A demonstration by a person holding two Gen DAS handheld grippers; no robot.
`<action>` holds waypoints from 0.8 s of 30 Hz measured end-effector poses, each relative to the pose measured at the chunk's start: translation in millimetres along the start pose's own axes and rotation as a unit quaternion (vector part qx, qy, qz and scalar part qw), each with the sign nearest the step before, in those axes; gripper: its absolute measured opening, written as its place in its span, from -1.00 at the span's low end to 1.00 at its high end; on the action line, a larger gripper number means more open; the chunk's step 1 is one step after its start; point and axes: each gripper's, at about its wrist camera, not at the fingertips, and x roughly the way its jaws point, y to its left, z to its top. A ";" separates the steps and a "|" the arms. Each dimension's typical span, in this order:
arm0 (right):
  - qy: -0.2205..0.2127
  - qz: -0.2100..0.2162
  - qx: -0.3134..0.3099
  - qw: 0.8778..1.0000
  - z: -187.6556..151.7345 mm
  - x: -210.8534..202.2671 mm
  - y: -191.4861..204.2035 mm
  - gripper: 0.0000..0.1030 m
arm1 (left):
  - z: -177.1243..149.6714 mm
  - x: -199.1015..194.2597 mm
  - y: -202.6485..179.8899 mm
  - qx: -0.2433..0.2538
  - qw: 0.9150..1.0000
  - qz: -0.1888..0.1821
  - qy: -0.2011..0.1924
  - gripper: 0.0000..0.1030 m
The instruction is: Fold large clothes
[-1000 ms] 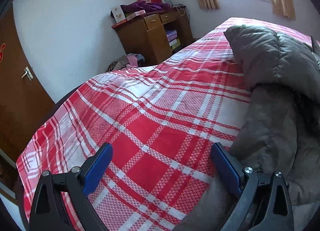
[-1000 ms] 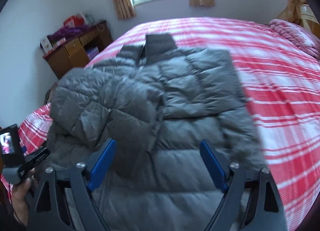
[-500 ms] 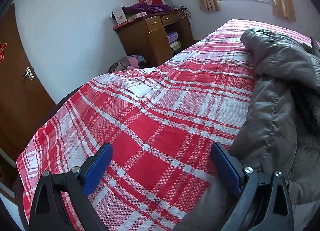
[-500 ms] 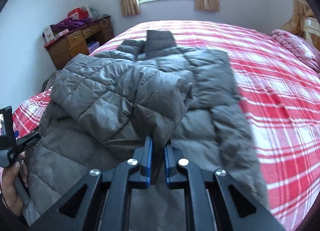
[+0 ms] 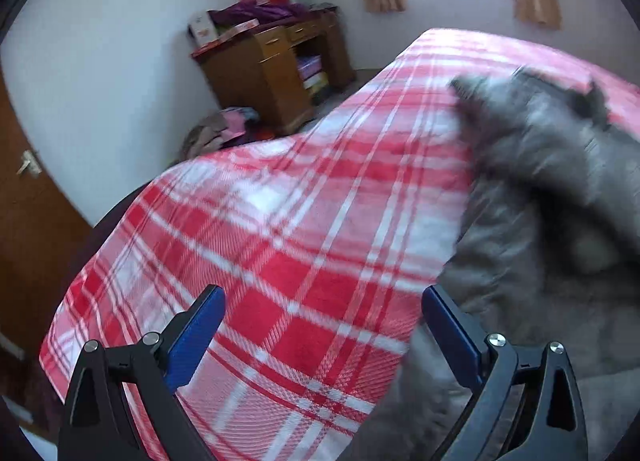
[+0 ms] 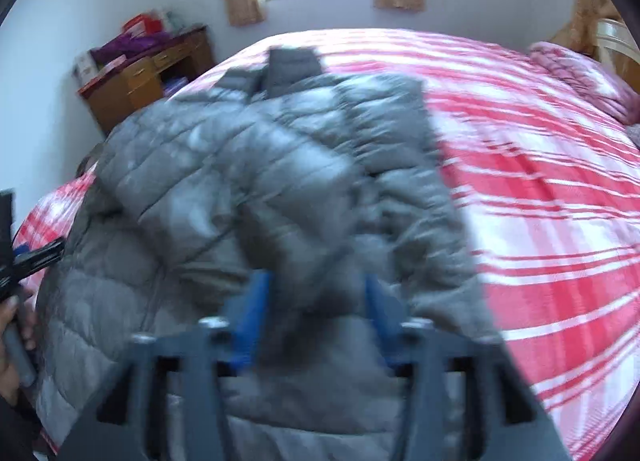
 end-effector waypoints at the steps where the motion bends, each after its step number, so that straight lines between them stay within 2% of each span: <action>1: -0.008 -0.010 0.010 1.000 4.1 -8.0 -6.3 0.20 | 11.1 -9.0 3.2 -0.003 1.000 -0.019 0.000 0.92; 2: -0.015 -0.029 0.019 0.999 10.7 -16.9 -11.9 0.20 | 21.9 -16.2 3.4 -0.006 0.999 -0.033 -0.003 0.92; 5: -0.047 -0.039 0.043 0.997 28.8 -36.6 -16.2 0.20 | 54.9 -29.2 -11.0 -0.010 0.998 -0.067 -0.009 0.92; 7: -0.065 -0.020 0.049 0.996 46.1 -42.8 -6.0 0.20 | 77.5 -36.1 -30.1 -0.014 0.996 -0.091 -0.013 0.92; 8: -0.069 -0.007 0.046 0.997 55.0 -41.5 3.6 0.20 | 89.4 -41.5 -44.5 -0.016 0.994 -0.100 -0.033 0.92; 12: -0.082 0.020 0.027 0.996 76.5 -19.1 36.5 0.09 | 114.1 -35.7 -92.6 -0.012 0.988 -0.144 -0.056 0.92; 14: -0.076 0.035 0.035 0.996 82.4 4.0 45.8 0.06 | 116.0 -21.1 -116.0 -0.007 0.985 -0.160 -0.066 0.92; 15: -0.074 0.041 0.037 0.996 80.1 10.1 48.2 0.05 | 114.3 -8.6 -128.2 0.001 0.986 -0.157 -0.064 0.92; 18: -0.063 0.038 0.037 0.997 78.0 40.5 54.9 0.05 | 105.1 35.3 -153.1 0.015 0.991 -0.132 -0.023 0.92; 21: -0.047 0.028 0.033 0.998 71.8 66.4 51.3 0.05 | 90.9 73.0 -157.6 0.014 0.992 -0.124 0.013 0.92; 24: -0.032 0.017 0.032 0.999 63.1 85.1 43.4 0.05 | 80.8 84.4 -151.0 -0.014 0.988 -0.152 0.009 0.96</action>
